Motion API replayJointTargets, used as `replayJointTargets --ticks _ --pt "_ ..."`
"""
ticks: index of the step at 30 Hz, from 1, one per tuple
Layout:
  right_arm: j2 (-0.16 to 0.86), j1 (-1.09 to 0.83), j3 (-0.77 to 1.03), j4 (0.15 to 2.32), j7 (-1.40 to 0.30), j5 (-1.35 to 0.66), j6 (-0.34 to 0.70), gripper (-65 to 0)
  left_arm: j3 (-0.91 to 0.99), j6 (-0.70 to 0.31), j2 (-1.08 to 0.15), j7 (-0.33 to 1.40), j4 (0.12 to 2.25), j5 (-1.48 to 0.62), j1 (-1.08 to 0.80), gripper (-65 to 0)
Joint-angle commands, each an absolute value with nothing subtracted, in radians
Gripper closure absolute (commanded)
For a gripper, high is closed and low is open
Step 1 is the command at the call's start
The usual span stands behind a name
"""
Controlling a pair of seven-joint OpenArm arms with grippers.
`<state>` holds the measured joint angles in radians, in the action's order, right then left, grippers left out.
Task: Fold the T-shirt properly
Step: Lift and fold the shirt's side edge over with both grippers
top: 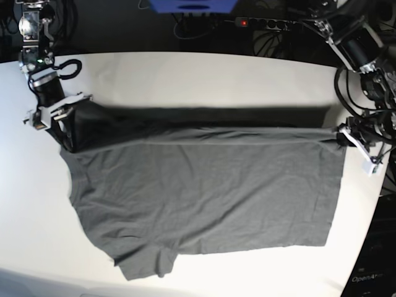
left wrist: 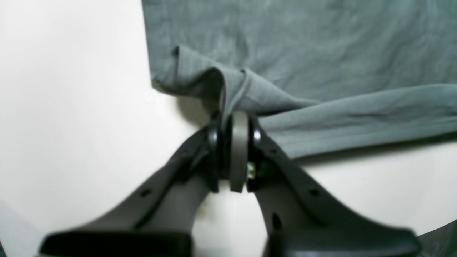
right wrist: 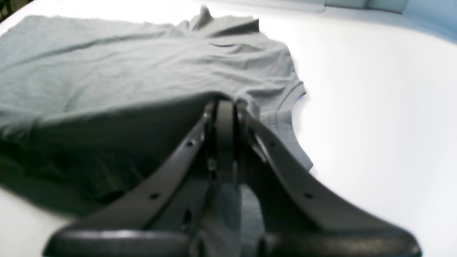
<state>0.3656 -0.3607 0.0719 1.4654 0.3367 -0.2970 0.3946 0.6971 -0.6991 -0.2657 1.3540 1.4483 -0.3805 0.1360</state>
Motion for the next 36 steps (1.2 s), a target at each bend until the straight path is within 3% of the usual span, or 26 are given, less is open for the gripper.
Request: replayJointTargets --ticks 1,5,14,26,36 --pt "0.381 -0.341 0.081 1.478 0.355 -0.312 0.392 -0.7 0.697 -0.697 -0.286 1.351 1.465 -0.387 0.160 -2.5" --pt "0.381 -0.300 0.081 1.478 0.297 -0.312 0.392 -0.7 0.694 -0.633 -0.291 1.349 1.465 -0.389 0.183 -2.5" --pt "0.361 -0.225 0.081 1.478 0.208 -0.206 0.392 -0.7 0.693 -0.631 -0.300 1.336 1.465 -0.387 0.232 -2.5" --pt "0.369 -0.159 0.077 1.478 0.133 -0.206 0.392 -0.7 0.691 -0.631 -0.292 1.290 1.463 -0.309 0.302 -2.5" --pt "0.374 -0.101 0.070 1.466 0.133 -0.127 0.394 -0.7 0.691 -0.641 -0.272 1.173 1.325 -0.282 0.315 -2.6"
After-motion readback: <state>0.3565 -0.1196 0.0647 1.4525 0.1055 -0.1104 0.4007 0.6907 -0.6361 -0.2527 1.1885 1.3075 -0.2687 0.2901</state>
